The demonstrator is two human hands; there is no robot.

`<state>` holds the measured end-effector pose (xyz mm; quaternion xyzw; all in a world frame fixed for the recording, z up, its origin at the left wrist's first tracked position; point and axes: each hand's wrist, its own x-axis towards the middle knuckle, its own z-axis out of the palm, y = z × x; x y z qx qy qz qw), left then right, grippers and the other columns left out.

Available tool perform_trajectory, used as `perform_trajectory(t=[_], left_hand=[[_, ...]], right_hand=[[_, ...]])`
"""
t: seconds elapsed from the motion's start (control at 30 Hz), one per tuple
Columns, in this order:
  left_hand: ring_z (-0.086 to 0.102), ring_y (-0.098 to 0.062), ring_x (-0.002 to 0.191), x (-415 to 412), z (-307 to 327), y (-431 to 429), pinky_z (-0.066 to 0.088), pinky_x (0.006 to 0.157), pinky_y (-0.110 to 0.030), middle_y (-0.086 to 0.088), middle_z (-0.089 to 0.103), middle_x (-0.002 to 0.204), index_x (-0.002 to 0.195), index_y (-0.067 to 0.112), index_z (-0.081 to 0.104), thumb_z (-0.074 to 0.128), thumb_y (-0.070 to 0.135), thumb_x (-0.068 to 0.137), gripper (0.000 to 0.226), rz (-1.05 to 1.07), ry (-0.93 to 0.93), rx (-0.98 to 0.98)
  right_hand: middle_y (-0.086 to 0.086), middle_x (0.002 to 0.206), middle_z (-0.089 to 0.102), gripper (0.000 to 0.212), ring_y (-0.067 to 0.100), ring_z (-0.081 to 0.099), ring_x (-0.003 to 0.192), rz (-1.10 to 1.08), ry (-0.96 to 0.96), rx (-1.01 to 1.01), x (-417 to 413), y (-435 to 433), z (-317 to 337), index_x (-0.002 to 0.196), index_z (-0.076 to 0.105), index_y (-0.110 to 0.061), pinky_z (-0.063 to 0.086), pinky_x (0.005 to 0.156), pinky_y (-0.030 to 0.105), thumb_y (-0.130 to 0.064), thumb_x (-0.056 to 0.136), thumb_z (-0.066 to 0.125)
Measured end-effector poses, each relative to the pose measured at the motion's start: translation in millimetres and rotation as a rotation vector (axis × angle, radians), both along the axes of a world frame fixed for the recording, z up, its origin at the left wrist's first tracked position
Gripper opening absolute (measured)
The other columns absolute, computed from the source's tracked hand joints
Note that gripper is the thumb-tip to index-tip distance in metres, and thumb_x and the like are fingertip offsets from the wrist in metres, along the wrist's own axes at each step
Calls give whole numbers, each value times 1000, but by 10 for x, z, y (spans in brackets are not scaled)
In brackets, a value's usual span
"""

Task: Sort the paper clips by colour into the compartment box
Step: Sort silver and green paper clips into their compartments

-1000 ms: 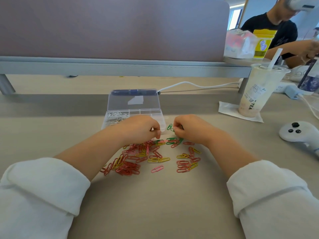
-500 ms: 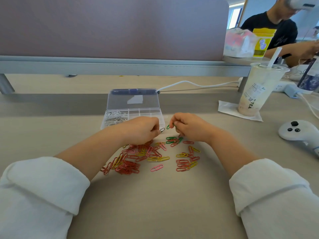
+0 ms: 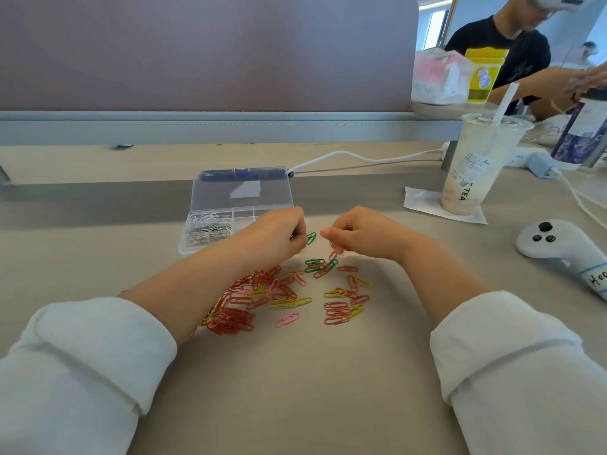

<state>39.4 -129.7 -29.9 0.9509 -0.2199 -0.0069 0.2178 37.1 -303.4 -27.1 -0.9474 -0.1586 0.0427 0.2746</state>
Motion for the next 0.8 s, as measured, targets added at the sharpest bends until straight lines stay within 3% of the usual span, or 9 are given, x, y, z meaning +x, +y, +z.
perform_trajectory(t=[0.1,0.2,0.3,0.43,0.53,0.63,0.73,0.8], left_hand=[[52,-14,74,19,0,-19,40,57,-21,-2,59,94,109,17,46,41,16,95,15,-1,52,-36],[50,-9,69,42,0,-65,40,58,-21,2,56,97,124,21,46,31,16,98,31,-1,82,-25],[41,-5,63,39,-4,-109,30,54,-18,10,45,74,106,16,56,28,17,100,29,3,32,-49],[43,-14,69,20,-2,-107,31,62,-27,3,45,70,76,15,46,26,32,100,36,-7,-11,-2],[40,-16,62,25,-26,-115,28,58,-29,2,40,60,60,17,36,26,39,99,46,-32,-18,109],[47,-16,71,25,-47,-104,31,67,-27,8,45,64,69,14,48,29,35,100,42,-38,-47,174],[54,-16,90,23,-37,-74,33,72,-23,7,55,85,95,16,62,34,31,99,32,-36,-66,153],[51,-10,77,18,-30,-58,34,64,-23,9,55,81,104,21,61,43,37,95,26,-40,-71,179]], right_hand=[[-15,45,49,7,0,41,41,61,43,94,2,-76,18,78,73,-23,31,45,6,-24,82,69],[-14,38,44,11,3,38,41,86,87,28,9,-107,-4,80,75,-25,29,44,8,-15,75,73],[-19,39,49,9,-1,43,42,87,108,-44,15,-74,-18,78,74,-23,30,45,7,-15,74,74],[-15,43,49,4,2,45,49,69,80,-112,18,-55,-5,79,72,-19,40,59,17,-17,75,73],[-11,56,46,9,4,42,52,49,81,-151,-10,-29,18,85,71,-18,34,49,9,-16,76,71],[-13,58,46,12,2,42,52,47,88,-179,-24,-21,46,89,72,-16,33,42,4,-17,77,71],[-15,54,47,8,-1,43,48,45,118,-204,-23,-24,53,87,72,-14,32,41,3,-17,80,69],[-14,56,48,4,-1,44,49,46,141,-215,-22,-12,50,83,70,-16,33,44,5,-17,82,66]])
